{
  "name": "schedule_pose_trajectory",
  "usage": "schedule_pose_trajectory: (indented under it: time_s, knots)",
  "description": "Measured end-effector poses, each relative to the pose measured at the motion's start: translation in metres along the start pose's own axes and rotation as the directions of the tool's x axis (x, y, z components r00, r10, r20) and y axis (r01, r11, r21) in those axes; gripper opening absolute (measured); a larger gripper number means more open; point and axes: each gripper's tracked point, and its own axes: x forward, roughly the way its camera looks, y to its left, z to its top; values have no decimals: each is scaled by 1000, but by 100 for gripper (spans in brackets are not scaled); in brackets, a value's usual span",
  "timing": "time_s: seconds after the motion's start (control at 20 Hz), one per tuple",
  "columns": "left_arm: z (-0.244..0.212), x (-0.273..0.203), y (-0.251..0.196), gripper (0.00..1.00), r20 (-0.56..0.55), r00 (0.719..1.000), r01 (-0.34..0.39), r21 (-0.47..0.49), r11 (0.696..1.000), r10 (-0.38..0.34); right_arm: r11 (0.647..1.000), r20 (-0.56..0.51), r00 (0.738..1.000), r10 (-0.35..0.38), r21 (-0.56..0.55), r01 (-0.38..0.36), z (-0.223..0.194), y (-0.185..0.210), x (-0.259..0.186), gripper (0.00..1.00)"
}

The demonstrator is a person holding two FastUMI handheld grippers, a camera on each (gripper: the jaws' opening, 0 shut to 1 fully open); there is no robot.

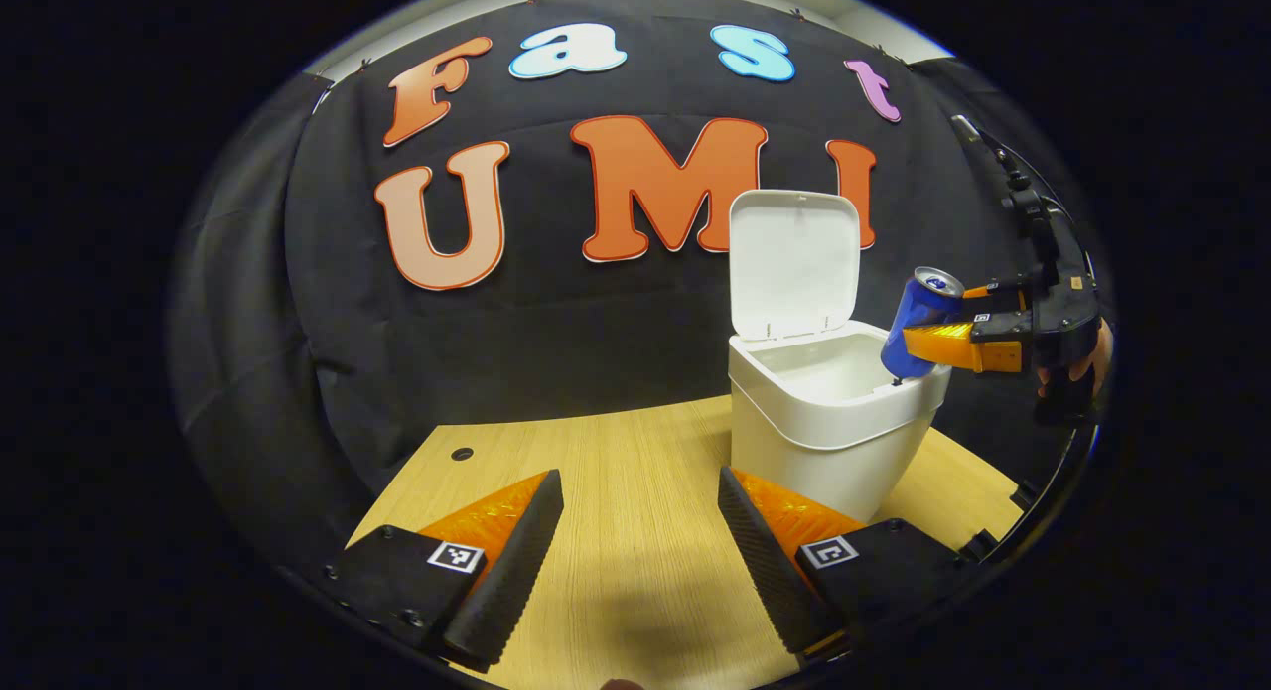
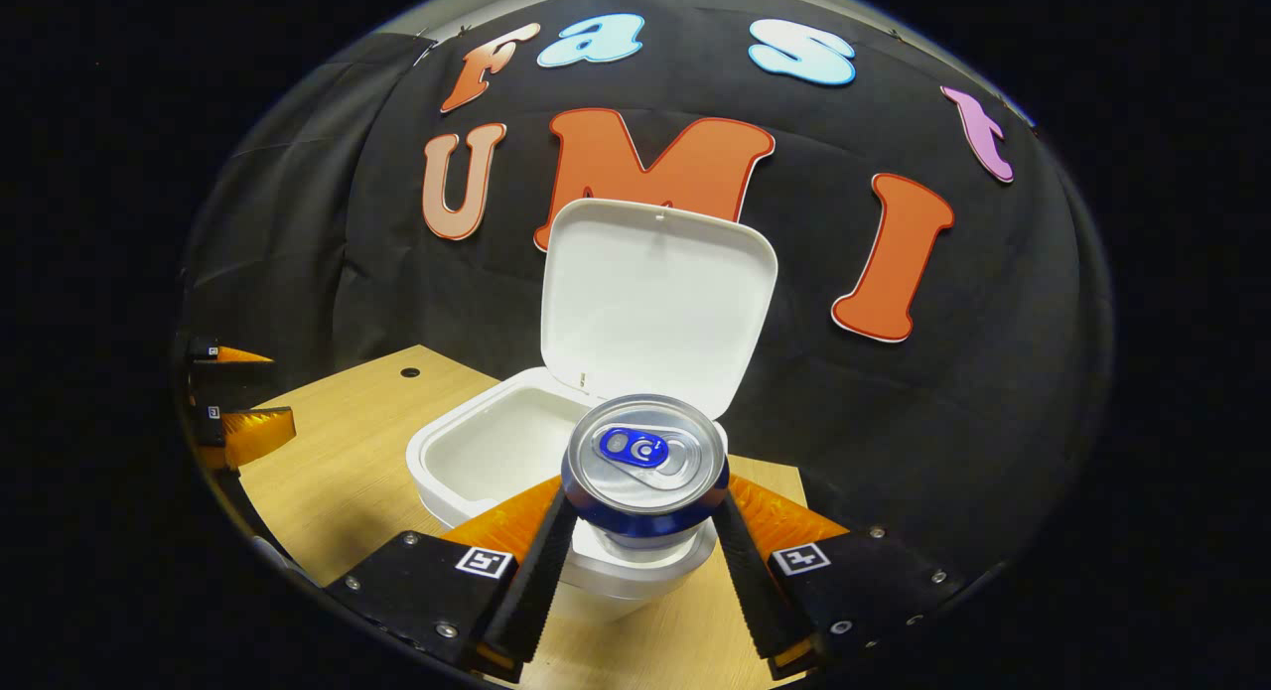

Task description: Press the lid of the desktop garbage bin to open it, pick up the crumpled paper on the desktop and throw it into the bin, then pick up the pop can on the desktop and drop it into the bin, and finally close the garbage bin lid.

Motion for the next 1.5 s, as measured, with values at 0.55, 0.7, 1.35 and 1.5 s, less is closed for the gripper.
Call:
schedule_pose_trajectory:
  time_s: [0.55,0.7,1.35,1.5]
  knots:
    - [-9,0,16,100,-6,1000,-29,-39,999,29,1000,-19,1000,-10,-18,10,-2,4,7,83]
    - [-8,0,24,100,0,999,-38,-46,998,38,1000,2,1000,-16,-20,16,15,1,10,83]
    - [-11,-3,81,96,9,992,-125,-70,990,126,998,190,981,-31,-43,40,150,-11,35,83]
    - [-12,-6,95,100,13,988,-151,-75,986,152,998,234,971,-41,-42,52,183,-16,43,82]
